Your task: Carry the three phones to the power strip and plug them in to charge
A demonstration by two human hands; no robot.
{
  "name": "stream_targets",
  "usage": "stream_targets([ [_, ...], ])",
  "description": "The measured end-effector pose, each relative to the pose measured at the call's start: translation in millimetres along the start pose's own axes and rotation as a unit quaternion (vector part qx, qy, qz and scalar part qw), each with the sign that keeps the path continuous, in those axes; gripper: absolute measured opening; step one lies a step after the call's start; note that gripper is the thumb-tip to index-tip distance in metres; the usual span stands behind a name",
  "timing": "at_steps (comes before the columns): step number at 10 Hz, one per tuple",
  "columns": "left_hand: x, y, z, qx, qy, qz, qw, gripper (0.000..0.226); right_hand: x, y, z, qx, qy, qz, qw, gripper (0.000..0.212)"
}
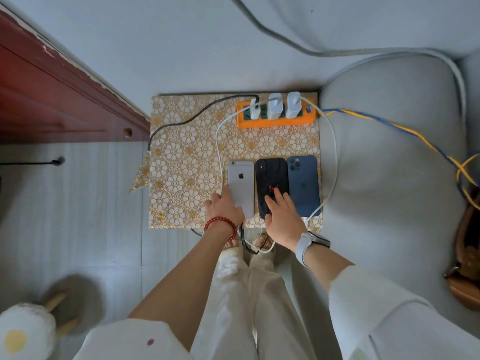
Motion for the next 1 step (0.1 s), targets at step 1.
stream_targets([
  [1, -20.3, 10.0, 10.7, 0.040, 0.027, 0.000, 0.999, 0.053, -24.5, -8.5, 3.8, 0.004, 0.023, -0.050, 0.998, 0.046],
])
Point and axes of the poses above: each hand's wrist, its own z-axis away from the middle knuckle, its own x-axis out of the palm, y = z × x, the point moved 9 cm from there along -z, towards the middle knuckle, and after that the axes turned 14 degrees about -x, right-handed, at the moved point
